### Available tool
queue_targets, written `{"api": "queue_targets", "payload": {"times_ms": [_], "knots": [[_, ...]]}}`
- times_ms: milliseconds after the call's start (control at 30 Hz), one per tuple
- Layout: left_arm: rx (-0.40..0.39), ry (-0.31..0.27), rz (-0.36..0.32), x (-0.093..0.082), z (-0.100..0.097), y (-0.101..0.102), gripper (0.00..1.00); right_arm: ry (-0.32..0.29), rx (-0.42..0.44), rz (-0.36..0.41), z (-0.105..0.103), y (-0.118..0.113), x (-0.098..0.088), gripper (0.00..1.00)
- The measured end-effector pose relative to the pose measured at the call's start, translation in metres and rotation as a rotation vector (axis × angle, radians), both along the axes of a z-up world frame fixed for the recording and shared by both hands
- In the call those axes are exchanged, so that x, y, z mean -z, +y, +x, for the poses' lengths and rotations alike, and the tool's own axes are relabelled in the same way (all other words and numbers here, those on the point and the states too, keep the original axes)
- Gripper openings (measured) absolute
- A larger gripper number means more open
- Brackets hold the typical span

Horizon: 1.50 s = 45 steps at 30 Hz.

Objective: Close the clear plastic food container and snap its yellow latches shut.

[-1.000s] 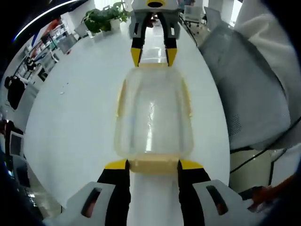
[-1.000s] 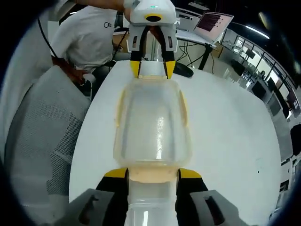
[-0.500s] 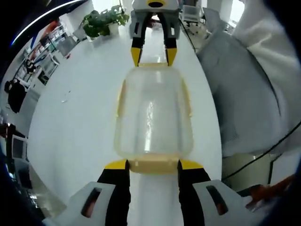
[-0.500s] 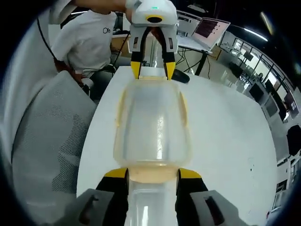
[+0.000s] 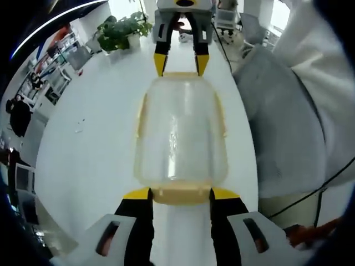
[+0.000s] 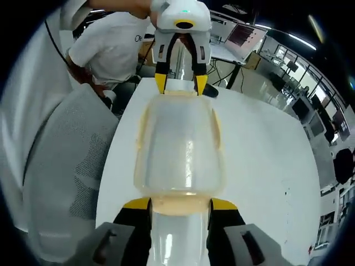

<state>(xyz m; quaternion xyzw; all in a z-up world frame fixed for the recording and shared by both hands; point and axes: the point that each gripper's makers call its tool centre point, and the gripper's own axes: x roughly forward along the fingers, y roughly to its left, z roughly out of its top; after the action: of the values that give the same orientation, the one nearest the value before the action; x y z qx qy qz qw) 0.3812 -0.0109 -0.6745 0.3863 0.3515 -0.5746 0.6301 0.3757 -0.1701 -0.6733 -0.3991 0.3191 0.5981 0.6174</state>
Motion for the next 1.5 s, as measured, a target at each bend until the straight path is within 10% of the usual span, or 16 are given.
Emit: {"api": "queue_targets", "payload": {"times_ms": [1500], "knots": [[0.018,0.0,0.035,0.009,0.012,-0.13,0.37,0.004,0.016,-0.016,0.01,-0.13,0.009,0.37]]}}
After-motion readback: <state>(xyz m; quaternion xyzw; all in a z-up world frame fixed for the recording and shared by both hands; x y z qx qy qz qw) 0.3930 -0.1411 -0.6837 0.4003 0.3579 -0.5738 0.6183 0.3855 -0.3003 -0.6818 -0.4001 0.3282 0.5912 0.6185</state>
